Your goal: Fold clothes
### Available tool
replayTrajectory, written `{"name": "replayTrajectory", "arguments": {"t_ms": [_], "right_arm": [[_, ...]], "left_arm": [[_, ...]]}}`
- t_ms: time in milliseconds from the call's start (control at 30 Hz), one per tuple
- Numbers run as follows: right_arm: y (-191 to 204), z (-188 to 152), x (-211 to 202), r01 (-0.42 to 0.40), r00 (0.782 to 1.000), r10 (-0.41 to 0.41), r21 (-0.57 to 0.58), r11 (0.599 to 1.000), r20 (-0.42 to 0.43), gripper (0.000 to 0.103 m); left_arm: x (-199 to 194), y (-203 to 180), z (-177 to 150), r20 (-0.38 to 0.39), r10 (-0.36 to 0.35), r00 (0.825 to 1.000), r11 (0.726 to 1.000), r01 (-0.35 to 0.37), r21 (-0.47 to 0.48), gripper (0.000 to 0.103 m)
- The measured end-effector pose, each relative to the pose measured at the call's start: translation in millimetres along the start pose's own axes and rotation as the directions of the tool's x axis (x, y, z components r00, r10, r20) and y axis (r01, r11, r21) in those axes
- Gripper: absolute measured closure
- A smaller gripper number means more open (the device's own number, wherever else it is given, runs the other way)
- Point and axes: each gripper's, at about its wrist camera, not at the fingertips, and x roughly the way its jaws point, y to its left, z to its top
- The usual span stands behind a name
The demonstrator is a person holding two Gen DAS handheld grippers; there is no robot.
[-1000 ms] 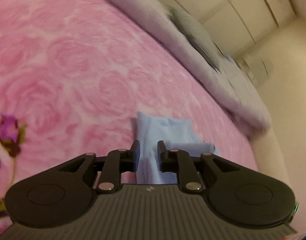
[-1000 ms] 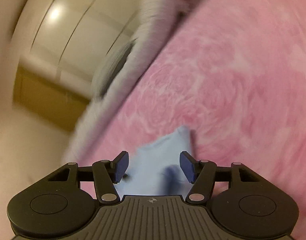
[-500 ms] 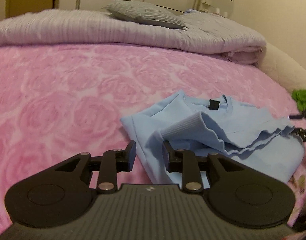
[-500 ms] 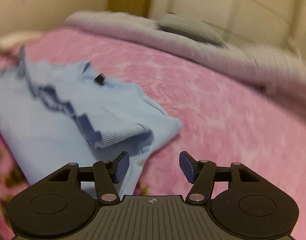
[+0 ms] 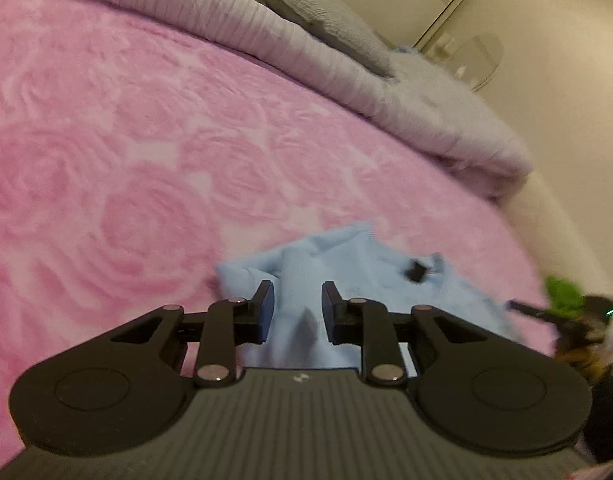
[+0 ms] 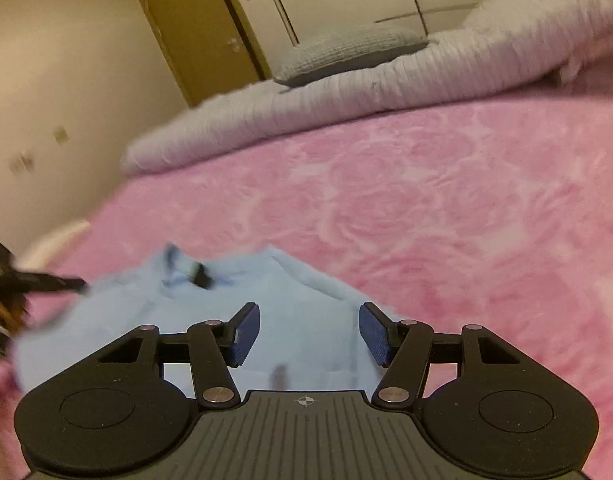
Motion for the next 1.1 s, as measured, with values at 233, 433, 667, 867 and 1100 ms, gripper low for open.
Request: {"name": "replayTrajectory", "arguments": {"t_ms": [233, 433, 667, 867, 1100], "right_arm": [[-7, -6, 0, 0.022, 0.996, -0.018, 0.04, 0.999, -0.082, 0.043], [-9, -3, -2, 0.02, 0.993, -0.009, 0.088, 0.996, -0.12, 0.066], [-19, -2, 1, 0.027, 0.987, -0.001, 0.164, 0.986, -0.158, 0.065], [-29, -6, -1, 0.007, 0.988, 0.038, 0.285, 0.958, -0.151, 0.06], [-43, -7, -18, -0.037, 0.987, 0.091, 0.373, 0.927, -0.13, 0.06]], "left_arm": [[4, 0, -2, -0.028, 0.038, 0.999, 0.999, -0.037, 0.009, 0.082], [4, -30, -5, -0.042, 0.102, 0.994, 0.973, -0.091, 0.212, 0.086], [10, -18, -10, -0.068, 0.106, 0.992, 0.986, -0.096, 0.136, 0.08], [15, -12, -12, -0.103, 0.108, 0.989, 0.991, -0.099, 0.091, 0.079], [13, -1, -13, -0.096, 0.069, 0.993, 0.998, -0.068, 0.015, 0.079]]}}
